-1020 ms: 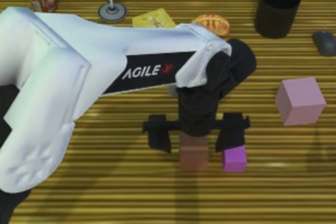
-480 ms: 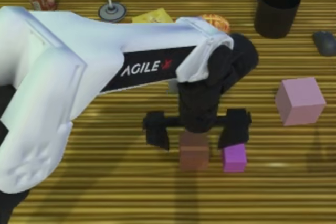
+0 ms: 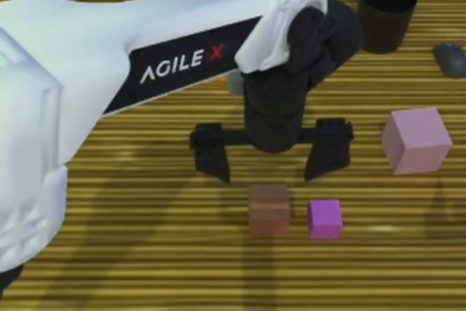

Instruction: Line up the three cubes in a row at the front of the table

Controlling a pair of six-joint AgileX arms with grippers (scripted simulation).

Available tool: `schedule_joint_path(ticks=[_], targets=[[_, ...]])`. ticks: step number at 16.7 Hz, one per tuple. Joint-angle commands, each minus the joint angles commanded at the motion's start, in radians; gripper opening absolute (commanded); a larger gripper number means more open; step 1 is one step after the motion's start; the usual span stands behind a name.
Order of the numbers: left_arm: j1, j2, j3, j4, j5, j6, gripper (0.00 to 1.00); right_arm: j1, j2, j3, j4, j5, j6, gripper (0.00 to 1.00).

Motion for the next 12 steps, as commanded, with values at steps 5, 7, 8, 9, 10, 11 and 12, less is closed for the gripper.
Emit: schedule_joint_path(ticks=[5, 7, 8, 9, 10, 11, 12], targets=[[0.010, -0.027, -0.031, 0.022, -0.002, 0.004, 1.00, 0.005, 0.029, 0.029, -0.021, -0.001, 0.002, 1.00], [0.047, -0.099, -0.097, 0.067, -0.005, 0.014, 1.00, 0.014, 0.097, 0.096, -0.068, -0.002, 0.006, 1.00], [0.073, -0.151, -0.144, 0.098, -0.007, 0.021, 1.00, 0.019, 0.144, 0.142, -0.098, -0.002, 0.009, 1.00], [0.103, -0.213, -0.198, 0.133, -0.009, 0.030, 1.00, 0.025, 0.203, 0.199, -0.136, -0.002, 0.012, 1.00], [0.136, -0.285, -0.259, 0.171, -0.011, 0.041, 1.00, 0.031, 0.268, 0.259, -0.176, -0.002, 0.016, 1.00], [0.173, -0.367, -0.327, 0.214, -0.013, 0.055, 1.00, 0.038, 0.347, 0.328, -0.223, -0.002, 0.019, 1.00], [0.212, -0.458, -0.402, 0.260, -0.014, 0.073, 1.00, 0.045, 0.429, 0.397, -0.270, -0.001, 0.023, 1.00]])
